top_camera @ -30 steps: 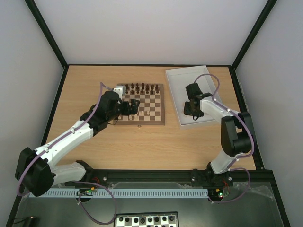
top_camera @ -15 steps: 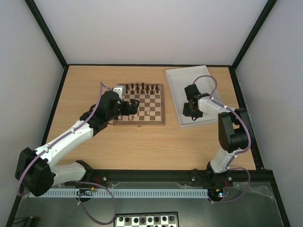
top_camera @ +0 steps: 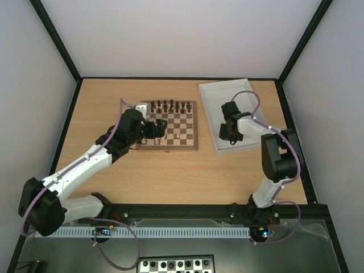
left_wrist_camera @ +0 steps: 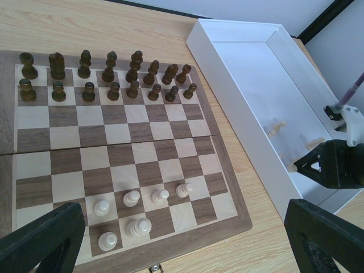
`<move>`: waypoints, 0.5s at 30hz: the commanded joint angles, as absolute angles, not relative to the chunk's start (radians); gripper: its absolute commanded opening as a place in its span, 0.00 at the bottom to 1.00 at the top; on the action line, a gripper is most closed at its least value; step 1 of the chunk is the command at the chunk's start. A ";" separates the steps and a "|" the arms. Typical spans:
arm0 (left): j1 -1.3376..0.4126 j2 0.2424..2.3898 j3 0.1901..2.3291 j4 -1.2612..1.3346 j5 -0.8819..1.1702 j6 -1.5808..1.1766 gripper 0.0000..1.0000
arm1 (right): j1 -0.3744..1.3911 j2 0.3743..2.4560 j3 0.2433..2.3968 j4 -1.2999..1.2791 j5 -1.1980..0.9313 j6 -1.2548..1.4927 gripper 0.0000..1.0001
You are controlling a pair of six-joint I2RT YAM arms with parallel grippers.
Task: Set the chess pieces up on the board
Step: Pick up the chess piece from the storage box.
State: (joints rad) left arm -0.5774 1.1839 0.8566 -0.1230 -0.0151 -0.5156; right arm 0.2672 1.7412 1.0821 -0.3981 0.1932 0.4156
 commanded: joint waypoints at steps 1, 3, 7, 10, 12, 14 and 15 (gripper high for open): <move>-0.571 1.192 0.848 -0.111 -0.008 -0.506 0.99 | 0.261 1.703 1.108 -0.437 0.196 0.416 0.10; -0.572 1.191 0.849 -0.113 -0.010 -0.506 0.99 | 0.261 1.676 1.120 -0.456 0.197 0.415 0.10; -0.572 1.182 0.853 -0.120 -0.021 -0.508 0.99 | 0.262 1.611 1.156 -0.497 0.176 0.408 0.08; -0.570 1.168 0.857 -0.132 -0.033 -0.511 0.99 | 0.271 1.568 1.187 -0.530 0.156 0.404 0.07; -0.570 1.153 0.858 -0.141 -0.045 -0.515 0.99 | 0.287 1.553 1.213 -0.554 0.144 0.401 0.07; -0.569 1.134 0.858 -0.151 -0.057 -0.522 0.99 | 0.318 1.546 1.238 -0.572 0.140 0.400 0.07; -0.570 1.122 0.858 -0.156 -0.061 -0.525 0.99 | 0.339 1.546 1.252 -0.584 0.139 0.402 0.07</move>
